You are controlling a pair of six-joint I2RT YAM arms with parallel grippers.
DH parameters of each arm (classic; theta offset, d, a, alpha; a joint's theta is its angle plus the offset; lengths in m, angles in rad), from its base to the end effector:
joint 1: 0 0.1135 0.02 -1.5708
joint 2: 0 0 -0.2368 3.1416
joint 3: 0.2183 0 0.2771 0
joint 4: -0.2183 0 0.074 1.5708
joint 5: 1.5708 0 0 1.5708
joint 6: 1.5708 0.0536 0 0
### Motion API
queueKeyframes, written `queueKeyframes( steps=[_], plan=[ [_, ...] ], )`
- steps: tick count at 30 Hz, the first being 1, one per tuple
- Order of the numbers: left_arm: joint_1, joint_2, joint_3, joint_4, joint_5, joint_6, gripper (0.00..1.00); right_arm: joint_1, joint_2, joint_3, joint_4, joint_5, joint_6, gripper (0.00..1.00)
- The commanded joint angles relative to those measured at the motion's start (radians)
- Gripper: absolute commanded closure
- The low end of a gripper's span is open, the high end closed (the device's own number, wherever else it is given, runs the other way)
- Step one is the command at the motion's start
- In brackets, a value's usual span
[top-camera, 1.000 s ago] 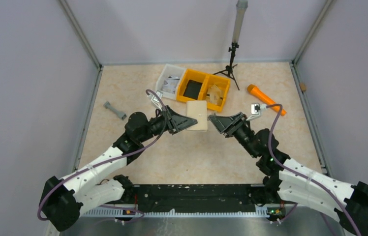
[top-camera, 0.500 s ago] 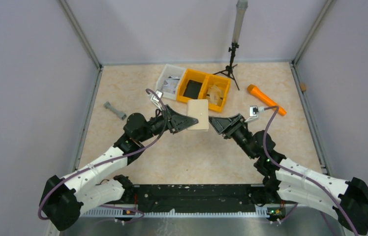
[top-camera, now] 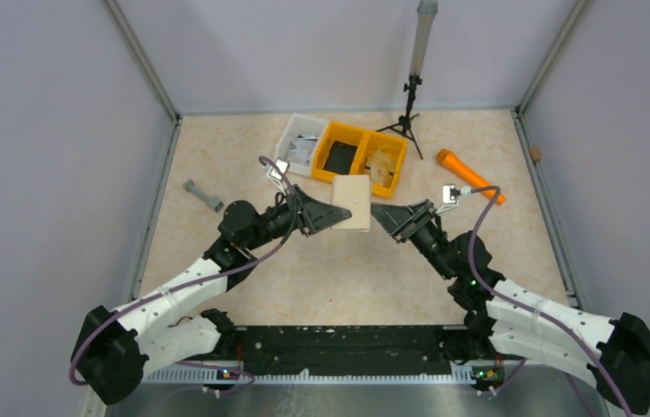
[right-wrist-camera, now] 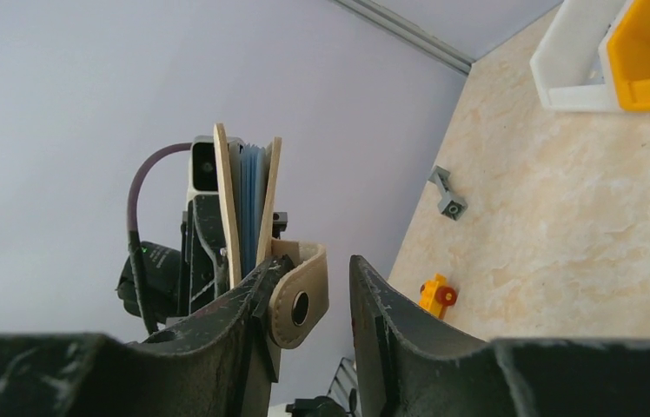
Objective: Take the credit cards out of the card holder
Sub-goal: Open the card holder.
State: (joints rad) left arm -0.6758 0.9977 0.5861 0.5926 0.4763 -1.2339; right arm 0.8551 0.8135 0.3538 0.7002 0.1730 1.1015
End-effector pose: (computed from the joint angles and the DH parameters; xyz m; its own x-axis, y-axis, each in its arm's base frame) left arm 0.2056 -0.1963 0.2811 -0.8103 -0.4254 -0.4031 0.4326 0.0297 -0.9011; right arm 0.1707 0.1823 0.2495 -0.4945 0.7703 -0.4027 -0.4260 0.1891 0.8848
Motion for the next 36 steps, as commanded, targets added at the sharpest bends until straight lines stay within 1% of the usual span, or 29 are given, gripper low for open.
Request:
queueKeyframes(
  steps=[1,7,10,12,15,18,20,23,26,29,32,34,36],
  plan=[
    [0.001,0.007,-0.001,0.1,0.024,-0.011,1.0,0.0,0.009,0.049,0.084,-0.041,0.017,0.66],
    [0.0,0.002,0.003,0.119,0.017,-0.015,1.0,-0.001,-0.008,0.028,0.1,-0.009,0.027,0.61],
    [0.001,0.0,0.004,0.128,0.01,-0.015,1.0,-0.001,-0.045,-0.009,0.107,0.054,0.04,0.63],
    [0.0,0.008,0.004,0.15,0.014,-0.024,1.0,-0.001,-0.058,-0.027,0.124,0.078,0.042,0.68],
    [0.001,0.028,0.0,0.188,0.023,-0.041,1.0,-0.001,-0.055,-0.038,0.173,0.062,0.038,0.68],
    [0.0,0.041,-0.006,0.22,0.024,-0.055,1.0,0.0,-0.048,-0.054,0.238,0.047,0.034,0.65],
    [0.001,0.049,-0.004,0.232,0.025,-0.061,1.0,0.0,-0.041,-0.037,0.213,0.025,0.026,0.63],
    [0.001,0.057,-0.002,0.251,0.031,-0.075,1.0,0.0,-0.022,-0.005,0.155,0.003,0.023,0.63],
    [0.0,0.06,0.0,0.269,0.037,-0.084,1.0,-0.001,-0.019,-0.013,0.177,0.007,0.031,0.64],
    [0.001,0.058,-0.005,0.301,0.039,-0.085,1.0,0.0,-0.025,-0.008,0.142,0.03,0.033,0.64],
    [0.001,0.062,-0.002,0.314,0.051,-0.086,1.0,-0.001,-0.016,0.001,0.149,0.019,0.028,0.64],
    [0.001,0.07,-0.002,0.321,0.057,-0.089,1.0,-0.001,-0.001,0.008,0.168,-0.006,0.027,0.61],
    [0.001,0.078,-0.006,0.333,0.057,-0.095,1.0,-0.001,0.017,0.016,0.19,-0.035,0.034,0.6]
  ],
)
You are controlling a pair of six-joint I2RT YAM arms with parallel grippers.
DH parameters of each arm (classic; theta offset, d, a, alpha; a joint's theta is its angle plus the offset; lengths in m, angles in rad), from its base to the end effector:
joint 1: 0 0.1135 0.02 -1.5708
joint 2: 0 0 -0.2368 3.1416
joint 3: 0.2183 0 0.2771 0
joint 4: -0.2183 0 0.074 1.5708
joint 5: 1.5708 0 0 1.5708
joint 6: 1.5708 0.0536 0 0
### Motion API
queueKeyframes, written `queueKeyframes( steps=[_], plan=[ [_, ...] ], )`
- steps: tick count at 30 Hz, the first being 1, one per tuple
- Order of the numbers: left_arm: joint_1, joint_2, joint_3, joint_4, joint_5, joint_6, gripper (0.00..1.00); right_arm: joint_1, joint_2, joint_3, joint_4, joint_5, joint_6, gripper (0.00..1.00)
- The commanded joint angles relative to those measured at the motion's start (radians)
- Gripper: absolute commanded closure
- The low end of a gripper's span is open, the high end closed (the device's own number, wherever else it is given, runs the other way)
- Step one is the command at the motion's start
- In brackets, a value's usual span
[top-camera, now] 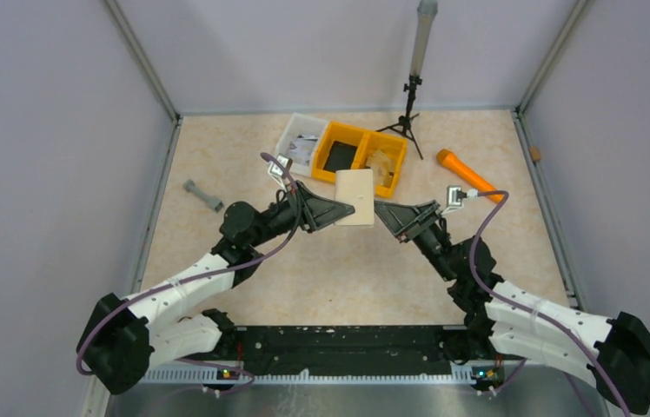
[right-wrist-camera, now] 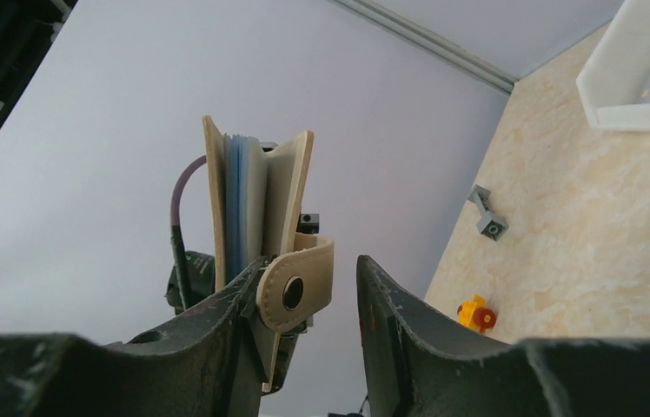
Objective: Take the credit cards out of the card holder
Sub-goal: Open the card holder.
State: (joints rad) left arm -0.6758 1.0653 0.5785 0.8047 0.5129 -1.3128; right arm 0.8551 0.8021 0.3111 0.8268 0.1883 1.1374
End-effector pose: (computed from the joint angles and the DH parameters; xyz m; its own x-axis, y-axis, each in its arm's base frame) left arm 0.2076 -0.2001 0.2849 -0.8164 -0.4253 -0.3907 0.4677 -0.0900 -0.8793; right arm 0.1662 0.1759 0.2508 -0.4767 0.8104 -0.3405 -0.4588 0.1010 0.8828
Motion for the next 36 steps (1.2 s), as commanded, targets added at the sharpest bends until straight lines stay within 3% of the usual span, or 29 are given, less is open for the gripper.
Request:
queueKeyframes(
  steps=[1,5,8,9,11,15,17,19,23,27,36],
  plan=[
    [0.001,0.012,0.001,0.127,0.021,-0.019,1.0,0.0,0.04,0.059,0.077,-0.063,0.001,0.6],
    [0.001,0.01,0.002,0.134,0.021,-0.019,1.0,-0.001,0.059,0.054,0.13,-0.095,0.022,0.68],
    [0.0,0.006,0.0,0.126,0.018,-0.015,1.0,0.001,0.057,0.057,0.132,-0.103,0.027,0.96],
    [0.001,0.006,-0.001,0.124,0.018,-0.012,0.99,0.0,0.05,0.056,0.128,-0.099,0.026,1.0],
    [0.001,0.007,0.001,0.109,0.019,0.001,0.82,-0.001,0.028,0.056,0.109,-0.089,0.01,1.0],
    [0.005,-0.018,0.009,-0.035,0.01,0.1,0.28,-0.001,-0.049,0.122,-0.13,-0.059,-0.093,1.0],
    [0.007,-0.051,0.022,-0.206,-0.016,0.197,0.13,-0.001,-0.073,0.193,-0.317,-0.057,-0.183,1.0],
    [0.007,-0.064,0.039,-0.325,-0.038,0.277,0.05,0.0,-0.065,0.268,-0.479,-0.066,-0.261,1.0],
    [0.007,-0.017,0.051,-0.329,0.027,0.313,0.01,0.001,-0.025,0.359,-0.679,-0.084,-0.34,1.0],
    [0.007,0.032,0.057,-0.278,0.083,0.303,0.01,0.0,0.015,0.401,-0.745,-0.104,-0.37,1.0],
    [0.007,-0.017,0.035,-0.354,0.023,0.374,0.01,0.01,0.026,0.42,-0.845,-0.055,-0.41,1.0]
  ],
)
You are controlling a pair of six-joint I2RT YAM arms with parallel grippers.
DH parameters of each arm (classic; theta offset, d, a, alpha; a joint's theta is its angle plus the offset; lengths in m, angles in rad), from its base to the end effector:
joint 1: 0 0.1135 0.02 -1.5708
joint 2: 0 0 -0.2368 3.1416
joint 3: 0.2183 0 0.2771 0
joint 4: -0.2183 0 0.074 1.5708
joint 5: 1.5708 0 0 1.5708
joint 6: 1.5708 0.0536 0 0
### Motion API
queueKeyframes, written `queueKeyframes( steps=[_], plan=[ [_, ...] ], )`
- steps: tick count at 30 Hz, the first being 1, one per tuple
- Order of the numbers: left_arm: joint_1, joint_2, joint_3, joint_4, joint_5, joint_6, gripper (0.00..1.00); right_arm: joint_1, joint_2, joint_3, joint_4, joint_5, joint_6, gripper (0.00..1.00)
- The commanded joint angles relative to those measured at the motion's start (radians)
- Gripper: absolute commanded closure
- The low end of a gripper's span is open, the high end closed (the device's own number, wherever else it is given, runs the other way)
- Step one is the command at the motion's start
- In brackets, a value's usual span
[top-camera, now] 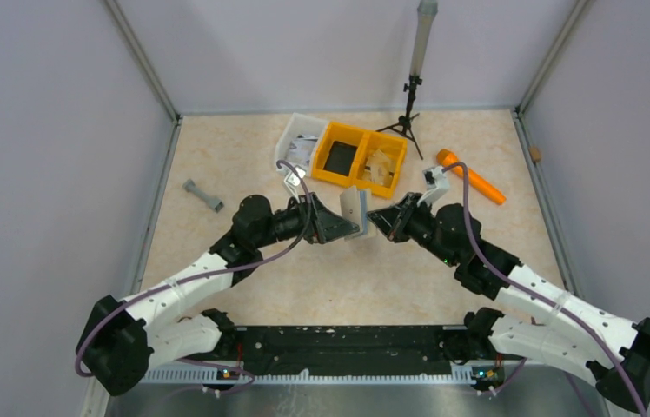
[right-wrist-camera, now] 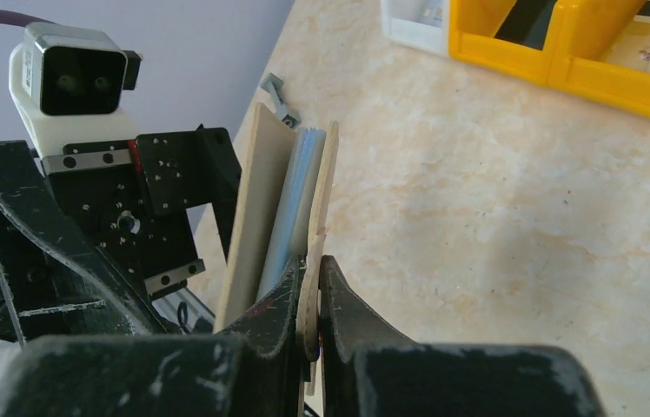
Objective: Take the credit cards out of the card holder
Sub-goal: Open the card holder.
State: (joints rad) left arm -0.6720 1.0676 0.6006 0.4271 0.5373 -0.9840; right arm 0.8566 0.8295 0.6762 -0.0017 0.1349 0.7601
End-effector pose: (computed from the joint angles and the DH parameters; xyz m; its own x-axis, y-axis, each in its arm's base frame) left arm 0.2133 -0.2047 0.2480 -0.7959 -0.2810 -0.5363 0.4917 0.2166 -0.8434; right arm 0.1772 0.1934 0.2865 -0.5292 0.4318 -0.7304 -0.4099 0.6236 0.6657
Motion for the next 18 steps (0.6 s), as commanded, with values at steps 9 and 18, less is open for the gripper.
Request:
queueKeyframes(
  steps=[9,18],
  plan=[
    [0.002,0.042,0.037,-0.024,-0.005,0.083,0.01,0.022,0.013,0.057,0.022,-0.055,-0.045,1.0],
    [0.003,0.027,0.067,-0.16,-0.047,0.139,0.04,0.053,0.027,0.08,-0.036,-0.017,-0.084,1.0]
  ],
)
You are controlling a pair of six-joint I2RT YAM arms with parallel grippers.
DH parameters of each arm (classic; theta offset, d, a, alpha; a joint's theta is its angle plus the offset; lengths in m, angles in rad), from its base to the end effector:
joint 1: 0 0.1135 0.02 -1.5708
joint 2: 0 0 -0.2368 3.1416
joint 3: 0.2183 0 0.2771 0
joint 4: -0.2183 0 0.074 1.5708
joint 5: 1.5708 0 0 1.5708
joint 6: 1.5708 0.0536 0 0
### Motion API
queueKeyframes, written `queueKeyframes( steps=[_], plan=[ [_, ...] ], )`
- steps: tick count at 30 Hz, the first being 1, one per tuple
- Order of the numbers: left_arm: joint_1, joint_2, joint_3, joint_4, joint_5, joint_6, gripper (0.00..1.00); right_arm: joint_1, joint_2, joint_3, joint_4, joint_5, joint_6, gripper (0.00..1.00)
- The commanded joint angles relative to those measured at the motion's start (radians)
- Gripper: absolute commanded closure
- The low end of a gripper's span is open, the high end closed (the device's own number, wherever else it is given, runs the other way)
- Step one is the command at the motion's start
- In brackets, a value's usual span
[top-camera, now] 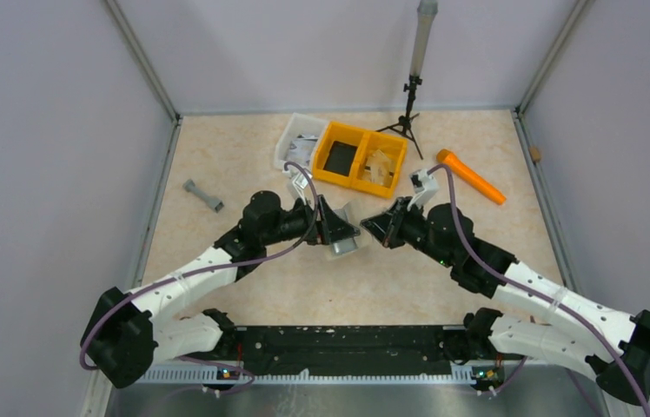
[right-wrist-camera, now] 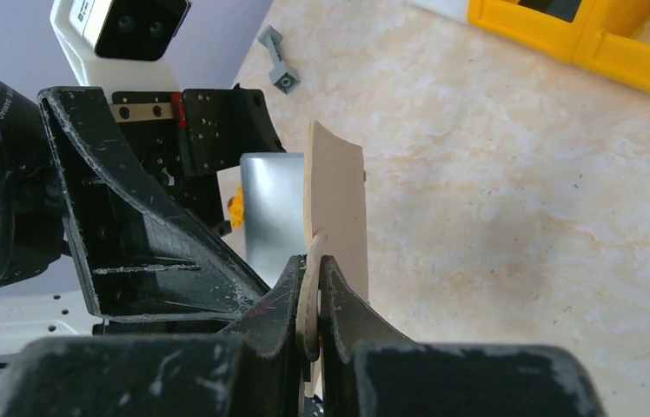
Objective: Take the credit cards out of the card holder
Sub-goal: Open the card holder, then place the card holder at the center of the board.
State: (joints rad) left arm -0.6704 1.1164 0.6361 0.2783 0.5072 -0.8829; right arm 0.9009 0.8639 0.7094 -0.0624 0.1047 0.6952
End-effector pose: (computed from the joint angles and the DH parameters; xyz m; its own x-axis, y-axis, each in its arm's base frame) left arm 0.2205 -0.2081 0.2303 -0.8075 -0.2216 -0.5467 0.4601 0.3435 -0.8187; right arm 0.1702 0.2059 0.2838 -0.5614 0.3172 -0.7643 -0.4644 0.6437 0.6083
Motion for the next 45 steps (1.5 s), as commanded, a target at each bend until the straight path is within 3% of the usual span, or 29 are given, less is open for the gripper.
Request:
queueKeyframes(
  steps=[1,13,16,22,27,34,42,43,45],
  plan=[
    [0.001,-0.025,0.028,-0.011,-0.018,0.034,0.04,0.009,-0.011,0.043,0.023,0.022,-0.016,1.0],
    [0.003,-0.067,0.016,-0.012,0.033,0.029,0.05,0.006,-0.052,-0.065,0.053,0.096,0.076,1.0],
    [0.003,-0.077,0.002,-0.01,0.052,0.033,0.17,0.003,-0.068,-0.107,0.056,0.121,0.118,1.0],
    [0.004,-0.111,-0.052,-0.035,0.04,0.053,0.23,-0.023,-0.081,-0.204,0.177,0.057,0.202,1.0],
    [0.002,-0.061,-0.112,-0.059,0.014,0.066,0.38,-0.023,-0.061,-0.287,0.251,0.026,0.28,1.0],
    [0.003,-0.043,-0.182,-0.088,-0.038,0.093,0.38,-0.023,-0.009,-0.431,0.369,0.046,0.377,1.0],
    [0.002,-0.123,-0.149,-0.338,-0.167,0.191,0.34,-0.023,-0.007,-0.435,0.188,0.17,0.275,1.0],
    [0.003,-0.119,-0.149,-0.351,-0.176,0.195,0.35,-0.023,-0.01,-0.428,0.165,0.173,0.251,0.96],
    [0.002,-0.108,-0.15,-0.374,-0.197,0.198,0.36,-0.023,-0.002,-0.406,0.117,0.177,0.211,0.69]
  ],
)
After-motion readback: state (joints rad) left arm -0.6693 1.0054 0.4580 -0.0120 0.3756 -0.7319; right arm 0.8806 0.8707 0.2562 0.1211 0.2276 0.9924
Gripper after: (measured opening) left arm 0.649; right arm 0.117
